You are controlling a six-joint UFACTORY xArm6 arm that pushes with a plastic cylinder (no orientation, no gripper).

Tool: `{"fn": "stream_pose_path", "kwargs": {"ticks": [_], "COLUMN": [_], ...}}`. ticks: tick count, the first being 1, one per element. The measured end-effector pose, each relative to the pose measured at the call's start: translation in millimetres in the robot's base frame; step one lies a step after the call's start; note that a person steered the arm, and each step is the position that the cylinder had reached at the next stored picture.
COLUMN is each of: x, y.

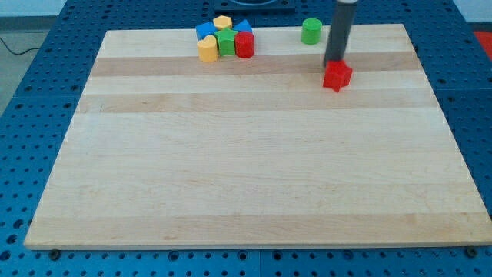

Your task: Point your arm to the right of the blue triangle

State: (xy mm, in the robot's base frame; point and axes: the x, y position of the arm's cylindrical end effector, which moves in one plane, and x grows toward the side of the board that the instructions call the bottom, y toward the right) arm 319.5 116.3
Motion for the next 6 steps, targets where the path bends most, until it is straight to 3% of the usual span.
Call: {"fn": "stream_pose_path", "kwargs": {"ticks": [1, 2, 6], "x": [40.0, 32.0, -88.1], "y": [-41.2, -41.7, -105.6]}}
